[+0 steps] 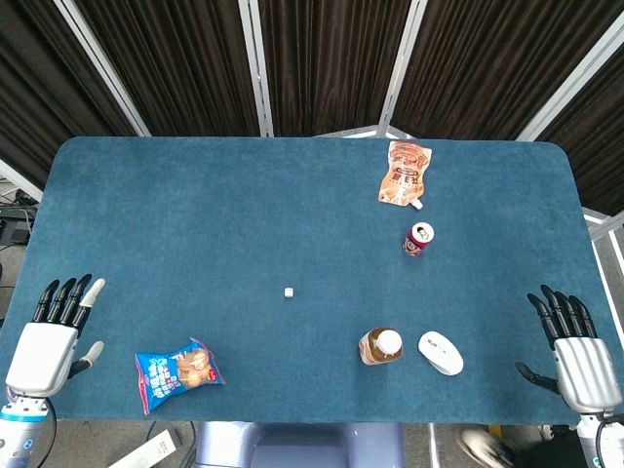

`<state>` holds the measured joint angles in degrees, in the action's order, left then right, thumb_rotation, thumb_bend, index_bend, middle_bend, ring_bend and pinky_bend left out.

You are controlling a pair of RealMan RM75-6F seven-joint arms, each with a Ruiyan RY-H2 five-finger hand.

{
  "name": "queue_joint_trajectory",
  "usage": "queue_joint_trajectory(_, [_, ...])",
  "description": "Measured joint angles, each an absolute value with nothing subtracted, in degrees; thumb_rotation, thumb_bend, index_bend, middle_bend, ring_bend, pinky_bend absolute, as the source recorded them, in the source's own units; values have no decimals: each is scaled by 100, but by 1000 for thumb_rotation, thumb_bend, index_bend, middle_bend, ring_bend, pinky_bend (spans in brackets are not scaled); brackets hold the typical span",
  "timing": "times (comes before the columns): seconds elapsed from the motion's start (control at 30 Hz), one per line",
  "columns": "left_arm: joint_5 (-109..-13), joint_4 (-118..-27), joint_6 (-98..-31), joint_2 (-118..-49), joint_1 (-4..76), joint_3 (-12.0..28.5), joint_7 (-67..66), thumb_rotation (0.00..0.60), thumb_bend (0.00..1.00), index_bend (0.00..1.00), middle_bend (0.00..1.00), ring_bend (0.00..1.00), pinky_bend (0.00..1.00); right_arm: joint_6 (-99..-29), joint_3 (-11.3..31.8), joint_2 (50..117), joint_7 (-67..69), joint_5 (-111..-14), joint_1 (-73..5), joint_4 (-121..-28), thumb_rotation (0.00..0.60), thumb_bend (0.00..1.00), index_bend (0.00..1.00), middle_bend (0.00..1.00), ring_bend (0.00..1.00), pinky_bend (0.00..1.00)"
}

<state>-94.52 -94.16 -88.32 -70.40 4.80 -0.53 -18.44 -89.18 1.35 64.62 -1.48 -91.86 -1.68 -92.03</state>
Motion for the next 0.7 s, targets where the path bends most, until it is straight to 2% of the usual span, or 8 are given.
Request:
queue_joint_trajectory(0.53, [-9345, -9371, -8496, -7075, 695, 48, -1924, 600, 262, 0, 0, 0, 13, -8847, 201, 6457, -138, -9087, -216, -9244, 600, 5, 63, 0, 0, 0])
queue_joint_trajectory(0.57, [-9342, -9362, -8463, -7086, 736, 74, -1966, 600, 266, 0, 4, 8, 67, -8838, 208, 6458, -142, -9073, -221, -9241, 600, 5, 63, 0, 0, 0])
queue_joint_trajectory(0.6, [-9340, -9351, -8399, -7107, 808, 117, -2025, 600, 279, 0, 54, 62, 162, -8831, 215, 6459, -143, -9059, -224, -9239, 600, 5, 63, 0, 0, 0])
queue_joint_trajectory(0.63, [-9341, -9342, -8343, -7123, 871, 151, -2067, 600, 313, 0, 158, 161, 291, -8824, 226, 6459, -139, -9039, -228, -9236, 600, 4, 62, 0, 0, 0])
queue_joint_trajectory(0.67, [-9343, -9334, -8285, -7140, 935, 184, -2105, 600, 344, 0, 251, 246, 370, -8821, 235, 6459, -132, -9027, -231, -9235, 600, 4, 62, 0, 0, 0])
queue_joint_trajectory(0.7, [-9351, -9324, -8210, -7161, 1019, 225, -2149, 600, 402, 0, 408, 379, 474, -8820, 242, 6458, -125, -9019, -233, -9234, 600, 5, 62, 0, 0, 0])
